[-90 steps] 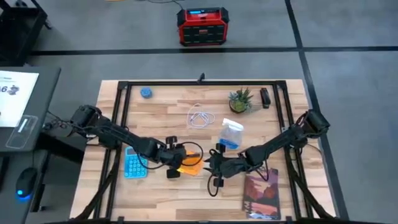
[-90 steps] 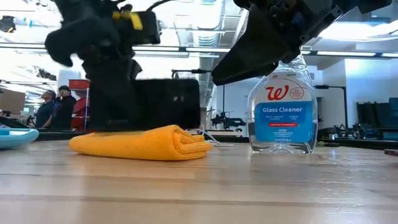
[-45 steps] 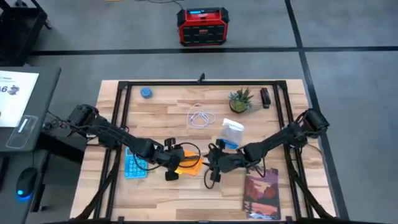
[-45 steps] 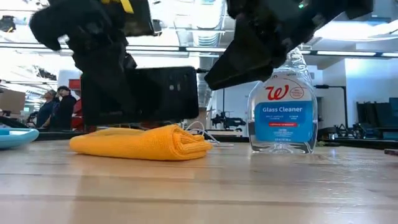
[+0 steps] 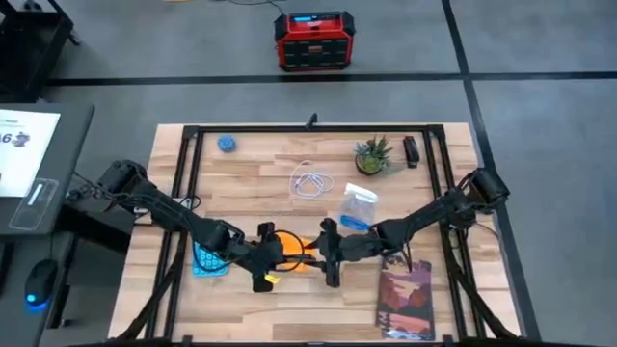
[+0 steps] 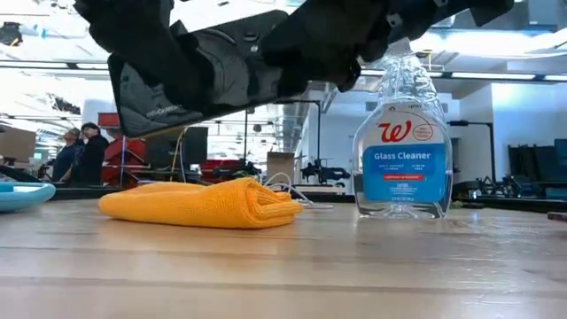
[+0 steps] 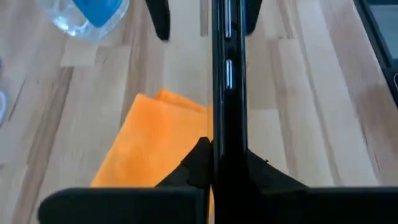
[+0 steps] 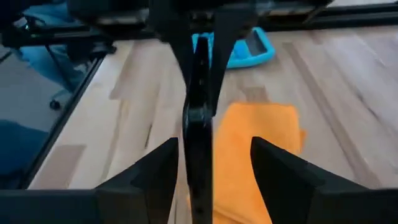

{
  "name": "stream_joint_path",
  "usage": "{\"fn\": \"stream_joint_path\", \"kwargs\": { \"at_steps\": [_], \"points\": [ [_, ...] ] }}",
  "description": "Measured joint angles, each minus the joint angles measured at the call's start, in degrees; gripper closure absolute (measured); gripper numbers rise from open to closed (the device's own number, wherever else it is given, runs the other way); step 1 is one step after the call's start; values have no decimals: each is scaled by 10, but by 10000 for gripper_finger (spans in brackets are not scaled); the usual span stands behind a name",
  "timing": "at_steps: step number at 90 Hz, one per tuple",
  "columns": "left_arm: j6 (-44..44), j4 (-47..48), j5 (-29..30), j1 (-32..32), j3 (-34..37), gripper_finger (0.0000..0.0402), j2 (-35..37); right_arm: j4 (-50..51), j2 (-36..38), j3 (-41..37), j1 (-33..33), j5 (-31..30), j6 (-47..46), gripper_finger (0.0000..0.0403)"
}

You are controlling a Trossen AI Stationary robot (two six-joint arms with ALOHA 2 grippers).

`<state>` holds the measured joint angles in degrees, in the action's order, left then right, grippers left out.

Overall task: Apply microfiber cloth
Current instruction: Wipe the black cellphone using microfiber cloth

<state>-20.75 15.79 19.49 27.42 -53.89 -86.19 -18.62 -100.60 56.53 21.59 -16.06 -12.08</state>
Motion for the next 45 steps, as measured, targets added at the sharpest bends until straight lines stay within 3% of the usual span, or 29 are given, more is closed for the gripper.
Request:
{"fn": "stream_joint_path", "kwargs": {
  "at_steps": [11,27,45],
  "points": [
    [4,-2,0,0,0,389,0,-1,0,0,9,-1,15,268],
    [3,-2,3,1,0,389,0,-1,0,0,12,-8,21,377],
    [-8,0,8,0,0,379,0,-1,0,0,13,-36,21,382]
  ]
}}
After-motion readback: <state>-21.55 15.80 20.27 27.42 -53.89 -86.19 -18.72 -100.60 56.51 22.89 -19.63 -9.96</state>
